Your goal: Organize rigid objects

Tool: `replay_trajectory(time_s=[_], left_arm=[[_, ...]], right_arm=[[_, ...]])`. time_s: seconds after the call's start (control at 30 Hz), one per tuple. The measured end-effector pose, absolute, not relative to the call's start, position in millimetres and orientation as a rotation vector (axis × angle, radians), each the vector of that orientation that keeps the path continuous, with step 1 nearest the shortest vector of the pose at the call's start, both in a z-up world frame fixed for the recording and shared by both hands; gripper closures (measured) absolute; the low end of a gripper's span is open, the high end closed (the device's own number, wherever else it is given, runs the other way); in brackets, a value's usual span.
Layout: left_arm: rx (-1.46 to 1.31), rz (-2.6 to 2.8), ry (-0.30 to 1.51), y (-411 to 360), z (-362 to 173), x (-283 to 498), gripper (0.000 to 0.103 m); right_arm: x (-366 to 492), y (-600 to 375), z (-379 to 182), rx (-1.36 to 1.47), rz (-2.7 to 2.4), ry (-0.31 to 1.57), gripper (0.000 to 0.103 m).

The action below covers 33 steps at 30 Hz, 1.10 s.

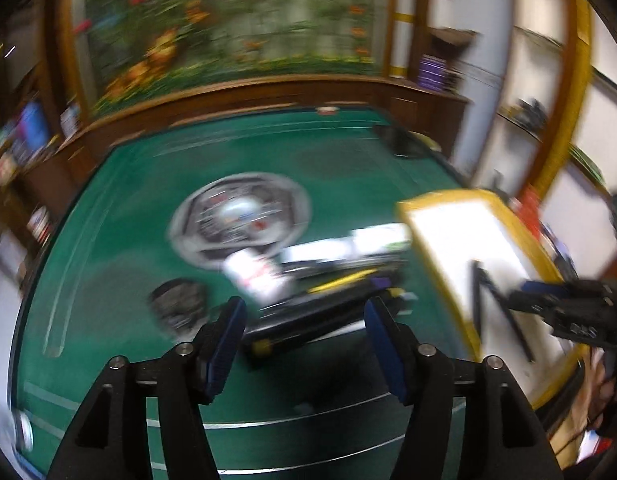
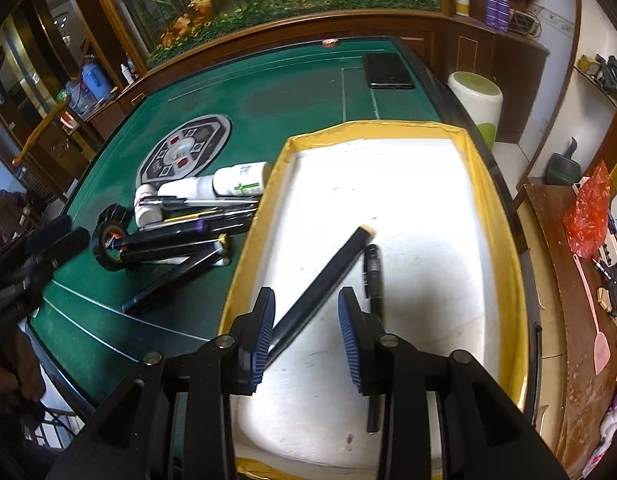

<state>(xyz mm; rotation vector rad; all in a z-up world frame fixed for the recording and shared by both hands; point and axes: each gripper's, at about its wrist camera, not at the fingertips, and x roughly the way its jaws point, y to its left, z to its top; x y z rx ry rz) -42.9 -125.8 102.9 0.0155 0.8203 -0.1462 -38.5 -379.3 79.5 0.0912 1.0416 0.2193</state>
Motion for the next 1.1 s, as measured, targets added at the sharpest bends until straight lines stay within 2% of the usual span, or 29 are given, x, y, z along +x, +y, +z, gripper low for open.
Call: replay_trajectory(time_s=[0.2,0.47,0.6,0.8,0.87,1.1], left_arm=[[-0.163,-0.021,0.917,-74.7,76.8,-25.0,0.037],[-0.166,-0.030,1.018,-81.0,42.3,3.3,0.037],[-0.176,-0.061,1.025,-73.0,33.7,8.8,0.085],[-0.187,-0.124,1.000,-62.8,43.2,-10.6,0.088],[-0.173,-0.131,0.994,-59.6,44.7,-19.6,0.088],[-0.134,-0.144,0.954,-39.9,50.4,-45.4,0.088]], right_arm=[[-40.1,-365.4,79.8,0.066,0.241,1.047,0.070],[-43.3,-358.8,82.3,0.045,0.257,1.046,0.066],[-43.9,-351.6,82.5,0.038,0.283,1.050,0.066],[-37.2,-329.6,85.1,0.061,0.357,1.083,0.066],[-33.0,-318.3,84.3,0.074,0.394,1.104,0.062],[-15.7,-276.2,55.0,0.153,0.426,1.262,0.059]])
